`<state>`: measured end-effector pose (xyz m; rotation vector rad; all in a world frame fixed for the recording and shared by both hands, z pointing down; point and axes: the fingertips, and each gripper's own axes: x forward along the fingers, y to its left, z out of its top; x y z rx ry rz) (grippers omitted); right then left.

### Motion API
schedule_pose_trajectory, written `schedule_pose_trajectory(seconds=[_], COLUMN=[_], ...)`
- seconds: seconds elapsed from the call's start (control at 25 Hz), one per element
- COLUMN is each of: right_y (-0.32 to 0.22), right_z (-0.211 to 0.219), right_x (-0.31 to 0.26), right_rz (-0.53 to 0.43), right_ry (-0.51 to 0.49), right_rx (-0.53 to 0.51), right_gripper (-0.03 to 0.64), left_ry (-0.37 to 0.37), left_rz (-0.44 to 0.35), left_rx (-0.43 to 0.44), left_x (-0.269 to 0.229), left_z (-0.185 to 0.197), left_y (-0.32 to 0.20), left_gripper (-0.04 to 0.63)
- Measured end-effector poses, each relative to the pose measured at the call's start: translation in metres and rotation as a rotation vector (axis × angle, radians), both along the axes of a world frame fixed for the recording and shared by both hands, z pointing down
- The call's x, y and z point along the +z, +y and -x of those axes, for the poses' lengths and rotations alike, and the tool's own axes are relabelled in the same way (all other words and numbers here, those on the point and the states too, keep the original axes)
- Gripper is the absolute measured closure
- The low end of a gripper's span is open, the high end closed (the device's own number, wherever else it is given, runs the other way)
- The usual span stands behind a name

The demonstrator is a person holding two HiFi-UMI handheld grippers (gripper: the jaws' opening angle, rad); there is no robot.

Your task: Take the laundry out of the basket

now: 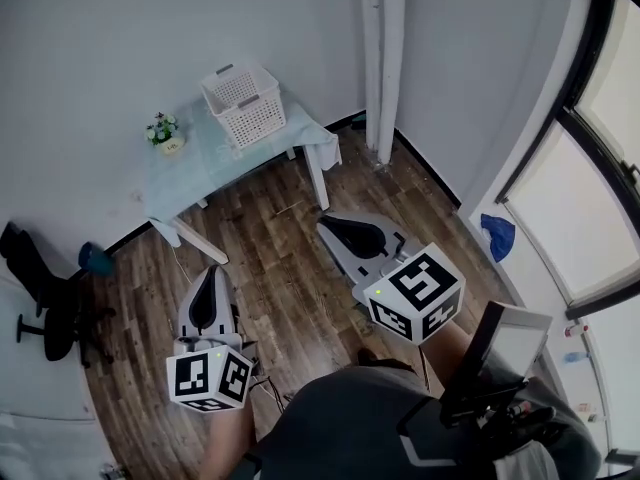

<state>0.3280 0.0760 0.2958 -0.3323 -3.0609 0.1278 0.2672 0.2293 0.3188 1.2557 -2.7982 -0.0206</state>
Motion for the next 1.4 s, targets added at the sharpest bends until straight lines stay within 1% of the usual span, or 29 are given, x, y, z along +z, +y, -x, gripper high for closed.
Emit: schedule_pose_trajectory(seconds=[0.08, 0.24, 0.36, 0.48, 0.6, 0.72, 0.96, 1.2, 1.4], right_y=[-0.018, -0.051, -0.064, -0.068, -0.073, -0.073, -0.073, -0.059, -0.054], right_z=[0.008, 0.029, 0.046, 0.065, 0.090, 0.115, 0.172, 0.232, 0.274], right_x=[0.003, 0.006, 0.007, 0.015, 0.019, 0.023, 0.012, 0.011, 0.014], right_rz=[0.007, 0.031, 0.044, 0.044, 0.039, 0.029, 0.021, -0.005, -0.014], right_ry=[0.003, 0.004, 0.001, 0.019, 0.034, 0.041, 0.022, 0.051, 0.073], right_rx=[-0.003, 0.001, -0.004, -0.012, -0.005, 0.011, 0.074, 0.084, 0.101], right_gripper=[0.600, 0.600, 0.600, 0.600, 0.600, 0.600, 0.600, 0.600, 0.600], left_ry=[0.004, 0.000, 0.008, 0.012, 0.026, 0.024, -0.009, 0.011, 0.038], left_rz=[0.007, 0.046, 0.047, 0.052, 0.040, 0.029, 0.003, -0.021, -0.045], left_rx=[0.003, 0.003, -0.004, -0.017, -0.004, 0.014, 0.040, 0.069, 0.113], left_x=[0.003, 0.005, 0.006, 0.010, 0.013, 0.018, 0.005, 0.006, 0.015], left_z=[0.008, 0.022, 0.036, 0.055, 0.080, 0.106, 0.168, 0.232, 0.271], left_y=[-0.018, -0.046, -0.054, -0.055, -0.059, -0.059, -0.054, -0.042, -0.039], left_gripper=[0.588, 0.588, 0.588, 0.588, 0.588, 0.588, 0.588, 0.588, 0.588])
